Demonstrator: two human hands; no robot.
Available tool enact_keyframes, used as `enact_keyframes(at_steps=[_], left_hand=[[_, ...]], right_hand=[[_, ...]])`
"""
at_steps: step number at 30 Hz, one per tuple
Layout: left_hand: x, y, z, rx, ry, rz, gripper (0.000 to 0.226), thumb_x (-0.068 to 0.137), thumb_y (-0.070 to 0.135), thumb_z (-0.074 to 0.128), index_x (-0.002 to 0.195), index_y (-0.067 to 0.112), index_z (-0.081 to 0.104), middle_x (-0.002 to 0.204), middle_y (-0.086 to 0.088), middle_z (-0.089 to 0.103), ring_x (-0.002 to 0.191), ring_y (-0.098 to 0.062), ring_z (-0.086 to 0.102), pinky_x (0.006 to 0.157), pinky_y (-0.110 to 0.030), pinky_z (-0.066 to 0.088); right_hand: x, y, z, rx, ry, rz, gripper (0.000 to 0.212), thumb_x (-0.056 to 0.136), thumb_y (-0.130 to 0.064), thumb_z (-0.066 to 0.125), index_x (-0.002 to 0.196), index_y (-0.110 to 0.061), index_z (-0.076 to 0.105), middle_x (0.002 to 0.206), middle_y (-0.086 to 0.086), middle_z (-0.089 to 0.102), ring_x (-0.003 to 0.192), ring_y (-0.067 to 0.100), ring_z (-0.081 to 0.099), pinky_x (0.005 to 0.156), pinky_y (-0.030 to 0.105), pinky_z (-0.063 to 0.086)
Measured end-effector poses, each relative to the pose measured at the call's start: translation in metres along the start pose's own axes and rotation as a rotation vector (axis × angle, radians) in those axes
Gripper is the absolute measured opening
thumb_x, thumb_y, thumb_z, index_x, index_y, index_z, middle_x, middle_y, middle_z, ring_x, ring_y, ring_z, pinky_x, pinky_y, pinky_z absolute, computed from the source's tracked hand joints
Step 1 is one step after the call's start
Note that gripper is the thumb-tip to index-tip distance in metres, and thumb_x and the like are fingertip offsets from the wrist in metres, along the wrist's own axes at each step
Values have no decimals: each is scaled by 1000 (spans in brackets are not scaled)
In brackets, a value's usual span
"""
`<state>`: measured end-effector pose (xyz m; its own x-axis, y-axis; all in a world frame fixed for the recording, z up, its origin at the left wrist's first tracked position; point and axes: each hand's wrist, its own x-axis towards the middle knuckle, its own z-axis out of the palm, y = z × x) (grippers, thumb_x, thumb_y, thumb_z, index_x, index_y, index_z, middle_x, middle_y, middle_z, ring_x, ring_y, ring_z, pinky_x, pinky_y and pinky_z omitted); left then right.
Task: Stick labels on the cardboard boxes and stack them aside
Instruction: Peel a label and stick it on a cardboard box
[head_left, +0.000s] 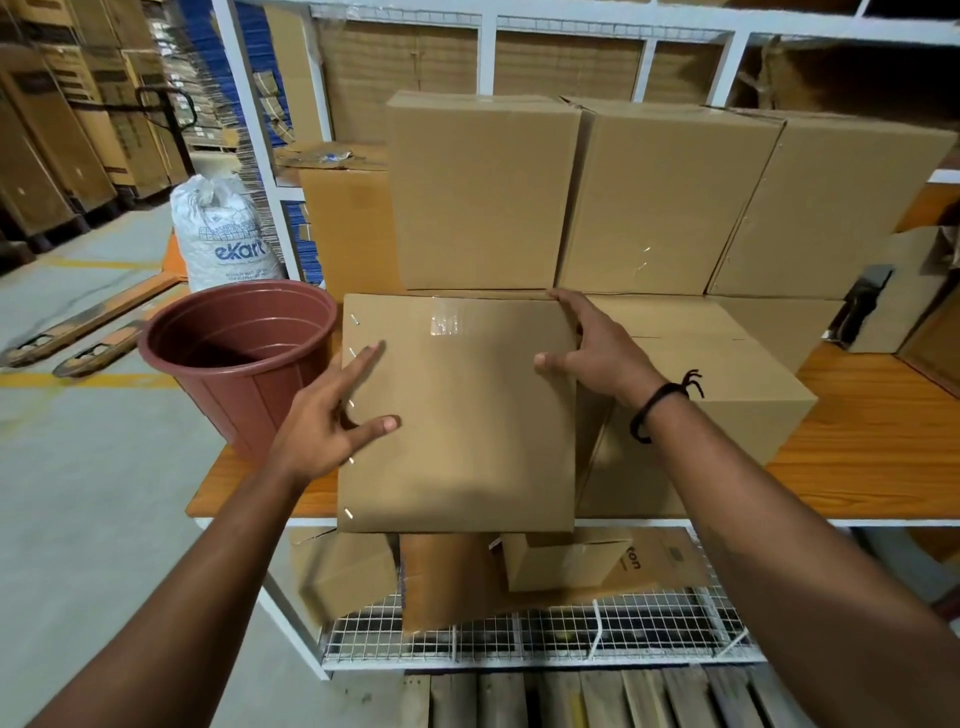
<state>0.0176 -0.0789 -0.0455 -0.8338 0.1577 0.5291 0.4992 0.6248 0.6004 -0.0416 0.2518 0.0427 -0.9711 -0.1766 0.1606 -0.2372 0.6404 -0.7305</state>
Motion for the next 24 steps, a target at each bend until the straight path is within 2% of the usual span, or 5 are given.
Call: enact_keyframes(at_steps=[3,7,11,13,24], left_hand=[[1,-5,3,47,-10,13,84,77,57,70,151,41,33,158,28,17,149,-12,20,117,-28,25],[-2,-2,8,105,51,-117,76,81,46,76,147,40,39,164,-14,-3,112,1,51,100,5,16],[-8,-4,18,44,41,-118,67,84,50,66,146,42,41,159,-1,30,135,7,34,108,-19,36],[-3,-1,18,28,63,-131,66,84,43,67,145,35,45,151,1,42,125,12,38,96,-9,40],[49,9,-10,18,-83,-407,59,81,55,69,137,50,50,144,5,53,127,-15,53,109,-37,40]], right_hand=[[-10,9,15,-30,73,-94,79,88,-36,66,146,-52,16,153,-4,34,134,21,41,109,41,38],[-42,39,47,-138,59,-56,78,85,-57,60,140,-67,4,161,-6,8,143,31,23,106,60,36],[-53,50,63,-81,-9,-36,81,86,-58,58,138,-68,-2,160,-12,14,144,26,22,107,61,34],[-49,45,59,-87,21,-57,80,86,-57,58,140,-66,-1,158,-11,18,143,25,25,108,55,35],[-12,20,29,38,-82,28,75,84,-53,63,148,-42,27,154,-16,30,140,10,31,112,31,27]])
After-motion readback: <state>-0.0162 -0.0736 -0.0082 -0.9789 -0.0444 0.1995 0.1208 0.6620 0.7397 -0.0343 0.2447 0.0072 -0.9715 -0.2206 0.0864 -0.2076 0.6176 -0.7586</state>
